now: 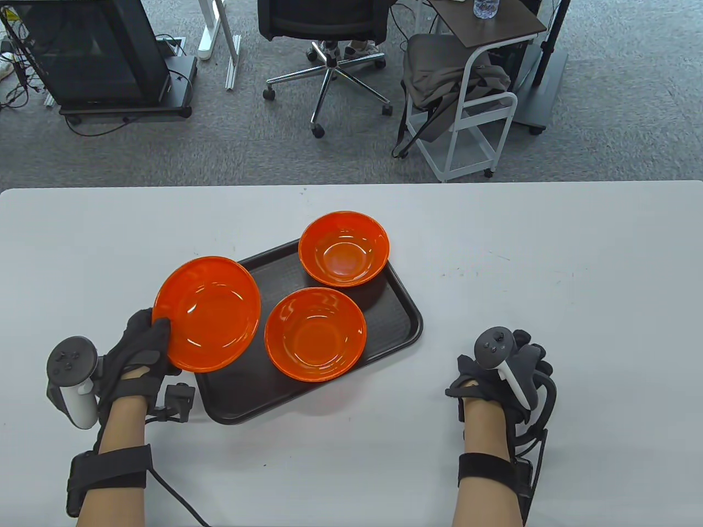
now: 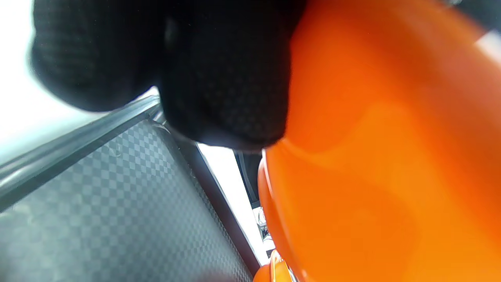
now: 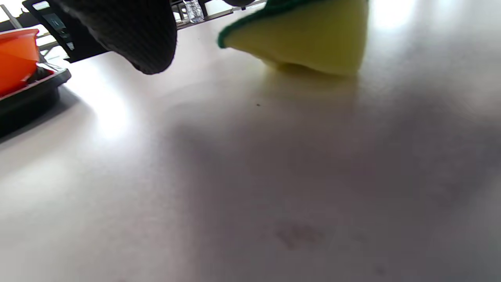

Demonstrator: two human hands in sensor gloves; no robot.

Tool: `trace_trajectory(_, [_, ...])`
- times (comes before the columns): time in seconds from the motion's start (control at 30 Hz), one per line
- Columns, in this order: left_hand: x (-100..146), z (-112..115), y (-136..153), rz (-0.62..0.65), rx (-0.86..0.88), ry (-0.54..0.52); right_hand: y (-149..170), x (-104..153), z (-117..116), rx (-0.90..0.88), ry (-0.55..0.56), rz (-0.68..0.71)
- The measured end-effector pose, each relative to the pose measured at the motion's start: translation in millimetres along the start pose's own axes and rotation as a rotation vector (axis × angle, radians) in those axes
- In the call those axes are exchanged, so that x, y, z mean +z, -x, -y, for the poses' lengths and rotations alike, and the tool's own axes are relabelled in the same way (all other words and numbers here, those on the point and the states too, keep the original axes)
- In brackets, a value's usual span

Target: Wipe bowl with sponge

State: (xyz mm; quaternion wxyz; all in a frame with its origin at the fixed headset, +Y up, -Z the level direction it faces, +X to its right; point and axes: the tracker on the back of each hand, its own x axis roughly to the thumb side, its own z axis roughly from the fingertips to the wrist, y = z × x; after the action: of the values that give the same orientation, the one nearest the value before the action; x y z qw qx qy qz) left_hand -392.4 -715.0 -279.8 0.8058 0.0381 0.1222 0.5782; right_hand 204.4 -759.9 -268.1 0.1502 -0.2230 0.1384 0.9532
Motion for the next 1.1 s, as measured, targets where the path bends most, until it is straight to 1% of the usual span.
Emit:
trace_trajectory(0.1, [1, 1, -1, 0.002, 0.010, 0.005, 4, -2, -2, 0.023, -0.028, -0.031])
trace_trajectory(0.27, [1, 1, -1, 0.002, 0.017, 0.010, 4, -4, 1, 0.087, -0.012, -0.043])
trace_trajectory(0.4, [1, 2, -1, 0.002, 0.014, 0.014, 6, -3, 2, 0.077, -0.008, -0.072])
trace_trajectory(0.53, [1, 2, -1, 0.004, 0.018, 0.015, 5, -3, 4, 0.111, -0.004, -0.069])
trace_trajectory(0.63, [1, 1, -1, 0.006, 0.018, 0.016, 3, -2, 7, 0.144, 0.034, -0.048])
trace_trajectory(0.73, [1, 1, -2, 0.011, 0.014, 0.017, 4, 0, 12, 0.071, 0.063, -0.030])
trace_trajectory(0.83, [2, 1, -2, 0.004, 0.002, 0.023, 4, 4, 21, -0.004, 0.123, -0.007])
trace_trajectory(0.97, [3, 1, -5, 0.020, -0.017, 0.040, -3, 12, 35, -0.051, 0.231, 0.057])
trace_trajectory(1.1, [6, 5, -11, 0.044, -0.043, 0.056, -18, 25, 50, -0.089, 0.364, 0.175])
